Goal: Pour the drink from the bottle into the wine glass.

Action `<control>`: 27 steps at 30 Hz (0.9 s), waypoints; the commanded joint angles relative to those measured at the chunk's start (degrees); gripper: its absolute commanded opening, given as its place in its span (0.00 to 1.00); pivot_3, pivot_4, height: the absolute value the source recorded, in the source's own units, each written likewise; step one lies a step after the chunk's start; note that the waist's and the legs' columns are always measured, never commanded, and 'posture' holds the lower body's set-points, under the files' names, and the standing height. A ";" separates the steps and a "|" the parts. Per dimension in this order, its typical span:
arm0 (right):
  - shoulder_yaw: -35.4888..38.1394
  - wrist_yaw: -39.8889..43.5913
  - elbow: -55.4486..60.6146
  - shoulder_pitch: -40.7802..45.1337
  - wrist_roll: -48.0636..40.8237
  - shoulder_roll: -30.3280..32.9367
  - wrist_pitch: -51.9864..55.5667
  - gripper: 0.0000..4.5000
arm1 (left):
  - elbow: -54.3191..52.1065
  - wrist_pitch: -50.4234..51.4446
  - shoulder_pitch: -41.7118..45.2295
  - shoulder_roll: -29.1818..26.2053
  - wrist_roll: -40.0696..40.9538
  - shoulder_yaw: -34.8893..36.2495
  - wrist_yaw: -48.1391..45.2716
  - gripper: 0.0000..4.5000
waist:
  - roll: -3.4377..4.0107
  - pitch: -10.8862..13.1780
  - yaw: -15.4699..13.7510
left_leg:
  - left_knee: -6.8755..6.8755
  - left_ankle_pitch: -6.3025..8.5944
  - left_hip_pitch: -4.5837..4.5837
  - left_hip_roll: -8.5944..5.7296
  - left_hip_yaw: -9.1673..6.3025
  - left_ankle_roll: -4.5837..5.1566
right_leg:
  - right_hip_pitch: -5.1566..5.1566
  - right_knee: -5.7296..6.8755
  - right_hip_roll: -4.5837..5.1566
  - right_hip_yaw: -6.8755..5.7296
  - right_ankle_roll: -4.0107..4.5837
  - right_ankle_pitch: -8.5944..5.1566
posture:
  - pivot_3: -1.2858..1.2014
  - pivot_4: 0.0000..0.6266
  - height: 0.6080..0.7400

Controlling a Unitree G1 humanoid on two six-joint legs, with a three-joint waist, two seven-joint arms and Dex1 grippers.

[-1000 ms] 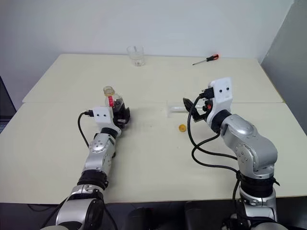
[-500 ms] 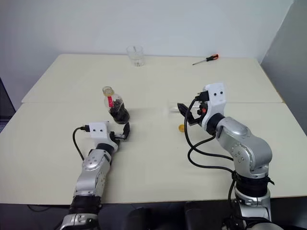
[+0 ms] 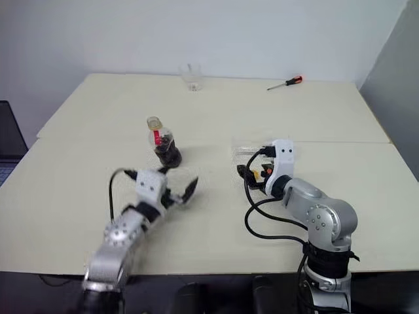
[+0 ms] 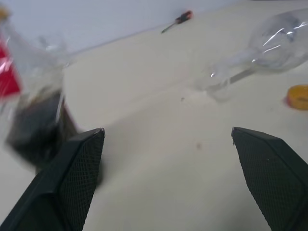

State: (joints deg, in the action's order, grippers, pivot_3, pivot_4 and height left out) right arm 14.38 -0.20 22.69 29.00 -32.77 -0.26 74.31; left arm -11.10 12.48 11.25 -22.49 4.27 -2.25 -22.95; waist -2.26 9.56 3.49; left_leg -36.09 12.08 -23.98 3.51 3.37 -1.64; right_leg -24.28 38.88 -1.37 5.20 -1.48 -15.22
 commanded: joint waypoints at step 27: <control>17.85 -27.87 -22.75 17.80 -26.31 -15.89 -13.66 1.00 | -8.62 22.44 6.91 -5.47 7.32 -2.90 -10.10 1.00 | 0.03 0.02 1.27 | 0.05 0.00 -0.38 0.06 -0.13 0.00 | -0.30 0.07 -0.02 -0.07 0.02 -0.01 | 0.52 0.24 1.00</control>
State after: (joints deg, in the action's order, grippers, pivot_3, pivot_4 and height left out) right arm 33.43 -26.80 -1.71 42.45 -55.30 -7.64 61.62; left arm -17.96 35.80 17.92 -28.18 11.36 -5.63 -33.19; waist -2.23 9.58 4.76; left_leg -36.04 12.08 -24.37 3.57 3.24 -1.64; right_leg -24.58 38.95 -1.39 5.13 -1.46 -15.23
